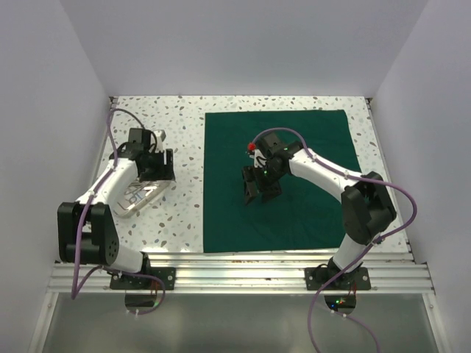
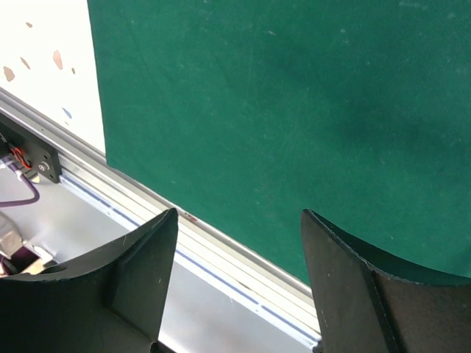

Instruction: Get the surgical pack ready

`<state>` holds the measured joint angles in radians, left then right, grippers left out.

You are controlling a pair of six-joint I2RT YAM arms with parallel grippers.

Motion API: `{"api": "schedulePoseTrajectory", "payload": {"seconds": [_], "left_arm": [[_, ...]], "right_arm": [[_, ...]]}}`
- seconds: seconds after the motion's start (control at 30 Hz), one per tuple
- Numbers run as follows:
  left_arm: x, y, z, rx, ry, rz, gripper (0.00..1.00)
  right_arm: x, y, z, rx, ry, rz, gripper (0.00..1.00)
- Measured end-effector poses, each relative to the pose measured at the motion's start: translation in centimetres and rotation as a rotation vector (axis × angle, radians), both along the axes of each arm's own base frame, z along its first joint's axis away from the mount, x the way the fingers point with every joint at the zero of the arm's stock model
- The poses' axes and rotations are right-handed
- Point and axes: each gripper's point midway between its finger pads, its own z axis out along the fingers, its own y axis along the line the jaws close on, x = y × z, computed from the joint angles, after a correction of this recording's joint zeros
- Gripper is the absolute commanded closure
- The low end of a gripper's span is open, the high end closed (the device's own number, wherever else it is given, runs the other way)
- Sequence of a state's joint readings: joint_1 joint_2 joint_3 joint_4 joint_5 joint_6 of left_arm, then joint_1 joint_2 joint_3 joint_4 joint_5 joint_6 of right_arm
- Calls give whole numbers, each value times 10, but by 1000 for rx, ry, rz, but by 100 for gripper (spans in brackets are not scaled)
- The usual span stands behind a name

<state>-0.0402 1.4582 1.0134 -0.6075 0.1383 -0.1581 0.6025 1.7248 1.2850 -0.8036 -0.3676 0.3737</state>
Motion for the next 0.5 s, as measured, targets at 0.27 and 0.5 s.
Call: {"api": "schedulePoseTrajectory", "payload": {"seconds": [0.27, 0.5], "left_arm": [[-23, 14, -29, 114, 60, -61, 33], [-24, 22, -48, 173, 101, -70, 55]], "right_arm": [[-7, -4, -10, 4, 25, -2, 29], [-9, -14, -14, -3, 34, -22, 28]]}}
